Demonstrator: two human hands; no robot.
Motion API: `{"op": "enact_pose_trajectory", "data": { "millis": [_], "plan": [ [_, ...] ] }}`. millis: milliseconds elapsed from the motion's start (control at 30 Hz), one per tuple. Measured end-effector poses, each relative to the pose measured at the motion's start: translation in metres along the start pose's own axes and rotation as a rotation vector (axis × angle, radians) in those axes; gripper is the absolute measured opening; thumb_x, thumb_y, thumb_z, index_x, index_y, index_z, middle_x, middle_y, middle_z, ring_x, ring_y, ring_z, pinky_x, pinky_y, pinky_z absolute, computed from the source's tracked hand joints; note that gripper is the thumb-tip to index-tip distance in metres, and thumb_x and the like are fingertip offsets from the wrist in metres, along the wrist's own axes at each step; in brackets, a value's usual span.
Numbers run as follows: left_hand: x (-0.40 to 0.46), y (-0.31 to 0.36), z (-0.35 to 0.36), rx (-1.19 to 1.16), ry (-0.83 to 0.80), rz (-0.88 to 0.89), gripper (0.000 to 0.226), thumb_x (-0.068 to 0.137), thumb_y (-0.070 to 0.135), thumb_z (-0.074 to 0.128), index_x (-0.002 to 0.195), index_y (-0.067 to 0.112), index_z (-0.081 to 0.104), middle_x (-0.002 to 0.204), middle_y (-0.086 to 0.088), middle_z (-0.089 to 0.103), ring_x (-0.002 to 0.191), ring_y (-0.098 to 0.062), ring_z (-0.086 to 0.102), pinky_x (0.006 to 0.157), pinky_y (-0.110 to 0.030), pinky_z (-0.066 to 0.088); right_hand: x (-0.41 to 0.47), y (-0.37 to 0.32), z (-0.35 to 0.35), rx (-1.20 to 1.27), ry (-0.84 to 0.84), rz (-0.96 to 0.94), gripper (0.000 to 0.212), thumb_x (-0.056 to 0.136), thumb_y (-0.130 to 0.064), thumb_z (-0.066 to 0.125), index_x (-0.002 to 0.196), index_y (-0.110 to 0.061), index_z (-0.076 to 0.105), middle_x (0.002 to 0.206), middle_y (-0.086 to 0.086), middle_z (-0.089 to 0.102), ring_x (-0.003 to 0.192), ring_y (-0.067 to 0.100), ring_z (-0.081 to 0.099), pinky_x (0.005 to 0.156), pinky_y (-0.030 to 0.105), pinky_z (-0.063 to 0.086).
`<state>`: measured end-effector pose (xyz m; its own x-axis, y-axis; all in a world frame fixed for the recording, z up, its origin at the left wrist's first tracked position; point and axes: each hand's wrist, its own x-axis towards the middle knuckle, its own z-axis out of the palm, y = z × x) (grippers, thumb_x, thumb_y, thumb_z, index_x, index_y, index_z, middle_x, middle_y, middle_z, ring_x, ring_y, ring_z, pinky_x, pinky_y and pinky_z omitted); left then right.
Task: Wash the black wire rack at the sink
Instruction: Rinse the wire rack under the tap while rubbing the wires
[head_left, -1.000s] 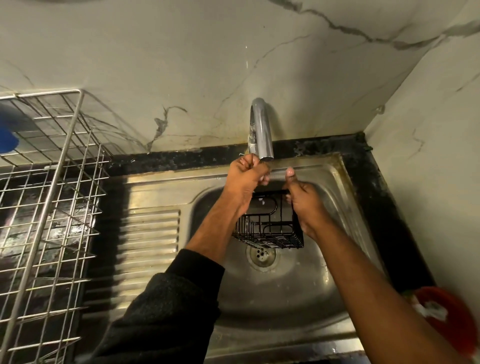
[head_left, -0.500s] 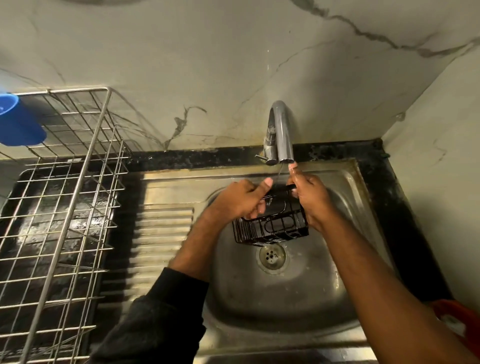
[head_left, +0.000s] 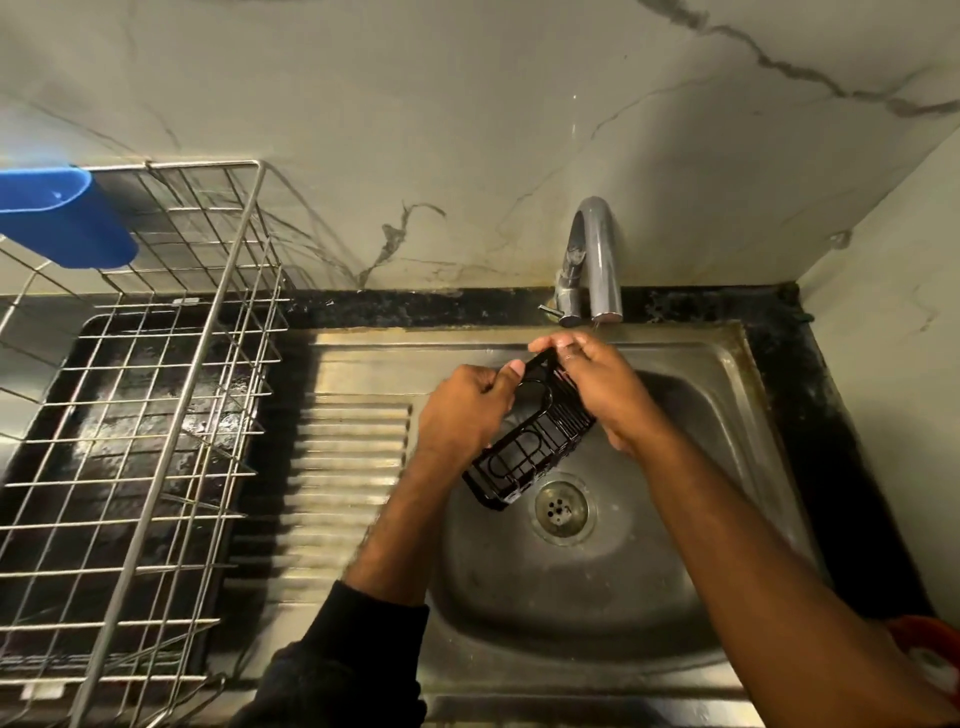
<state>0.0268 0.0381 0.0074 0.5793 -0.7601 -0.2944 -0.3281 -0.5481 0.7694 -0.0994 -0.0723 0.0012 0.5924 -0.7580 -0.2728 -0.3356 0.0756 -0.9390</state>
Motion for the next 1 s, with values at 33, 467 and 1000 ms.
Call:
{"op": "enact_pose_trajectory", "data": {
  "millis": [33, 467, 1000],
  "plan": [
    [-0.002, 0.004, -0.001, 0.035, 0.010, 0.010, 0.056, 0.099, 0.061, 0.049, 0.059, 0.021, 0.053, 0.048, 0.010, 0.050, 0.047, -0.012, 0.048, 0.054, -0.024, 0.038, 0.002, 0.002, -0.002, 0.097, 0.025, 0.047, 0.031, 0.107, -0.029, 0.041, 0.112, -0.018, 0.069, 0.113, -0.004, 0.072, 0.110, 0.013, 0.065, 0.100, 0.036, 0.049],
    [-0.009, 0.020, 0.001, 0.078, 0.028, -0.004, 0.050, 0.100, 0.059, 0.047, 0.069, 0.023, 0.062, 0.053, 0.008, 0.056, 0.048, -0.012, 0.055, 0.056, -0.024, 0.044, -0.005, -0.001, -0.027, 0.455, 0.131, 0.028, 0.034, 0.107, -0.022, 0.041, 0.114, -0.002, 0.067, 0.112, 0.015, 0.074, 0.108, 0.025, 0.071, 0.096, 0.036, 0.054],
    [-0.014, 0.044, 0.006, 0.005, 0.009, -0.007, 0.051, 0.099, 0.058, 0.053, 0.065, 0.021, 0.063, 0.056, 0.003, 0.061, 0.052, -0.017, 0.065, 0.067, -0.040, 0.064, -0.018, -0.010, -0.041, 0.189, 0.225, -0.024, 0.047, 0.107, -0.039, 0.034, 0.101, -0.014, 0.074, 0.105, 0.002, 0.077, 0.100, 0.012, 0.072, 0.098, 0.036, 0.053]
  ]
}}
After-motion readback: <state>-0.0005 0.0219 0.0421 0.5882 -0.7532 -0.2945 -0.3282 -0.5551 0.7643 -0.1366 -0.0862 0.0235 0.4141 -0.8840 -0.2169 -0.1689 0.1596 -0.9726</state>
